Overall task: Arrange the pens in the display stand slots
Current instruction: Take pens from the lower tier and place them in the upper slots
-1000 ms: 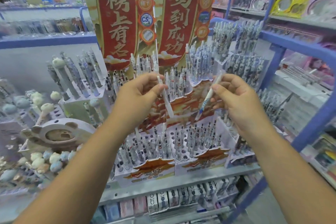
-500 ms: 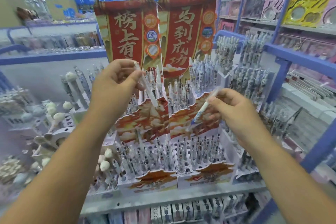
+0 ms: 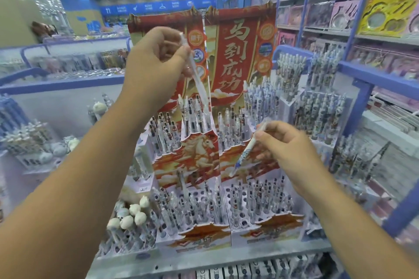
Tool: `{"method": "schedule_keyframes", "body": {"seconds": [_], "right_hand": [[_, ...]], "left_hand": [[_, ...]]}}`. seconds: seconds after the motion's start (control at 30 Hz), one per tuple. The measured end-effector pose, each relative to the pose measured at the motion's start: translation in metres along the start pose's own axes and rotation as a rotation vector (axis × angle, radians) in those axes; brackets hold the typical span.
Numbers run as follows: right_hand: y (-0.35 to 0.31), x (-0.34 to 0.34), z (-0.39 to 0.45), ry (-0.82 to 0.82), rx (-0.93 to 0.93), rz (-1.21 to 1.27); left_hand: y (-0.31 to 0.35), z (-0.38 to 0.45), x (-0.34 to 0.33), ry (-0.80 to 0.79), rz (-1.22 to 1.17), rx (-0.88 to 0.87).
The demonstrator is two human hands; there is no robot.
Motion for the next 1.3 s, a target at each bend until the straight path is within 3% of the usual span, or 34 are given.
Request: {"method": "schedule_keyframes", "body": {"seconds": [0.13, 0.27, 0.53, 0.73, 1.03, 1.17, 1.3], "right_hand": [[0.007, 0.000, -0.001, -0.012, -0.016, -0.006], [0.012, 0.002, -0.002, -0.014, -0.027, 0.002], [0.014, 0.004, -0.002, -0.079, -0.035, 0.001], [0.010, 0.005, 0.002, -0.100, -0.029, 0.008], [-0.001, 0.014, 0.010, -0.038, 0.020, -0.075], [-0.009, 0.022, 0.015, -0.010, 0.027, -0.109], [-0.016, 0.031, 0.019, 0.003, 0.047, -0.122]], "left_hand": [[0.014, 0.012, -0.028, -0.169, 0.111, -0.100], [-0.004, 0.020, -0.045, -0.321, 0.350, -0.002], [-0.027, 0.015, -0.051, -0.308, 0.448, 0.211], [-0.026, 0.014, -0.044, -0.271, 0.526, 0.222], [-0.031, 0.005, -0.056, -0.481, 0.569, 0.368], [-0.023, 0.005, -0.062, -0.561, 0.733, 0.346], [-0.026, 0.004, -0.065, -0.502, 0.901, 0.300]]}}
Point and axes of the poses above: each hand's wrist, its own z-axis towards the middle knuckle, its own x-axis out of the back of the hand, y = z × x, the point moved 1 cm from there along z, towards the middle knuckle, and after that the axes turned 7 degrees about -z, right-handed, at the moved point
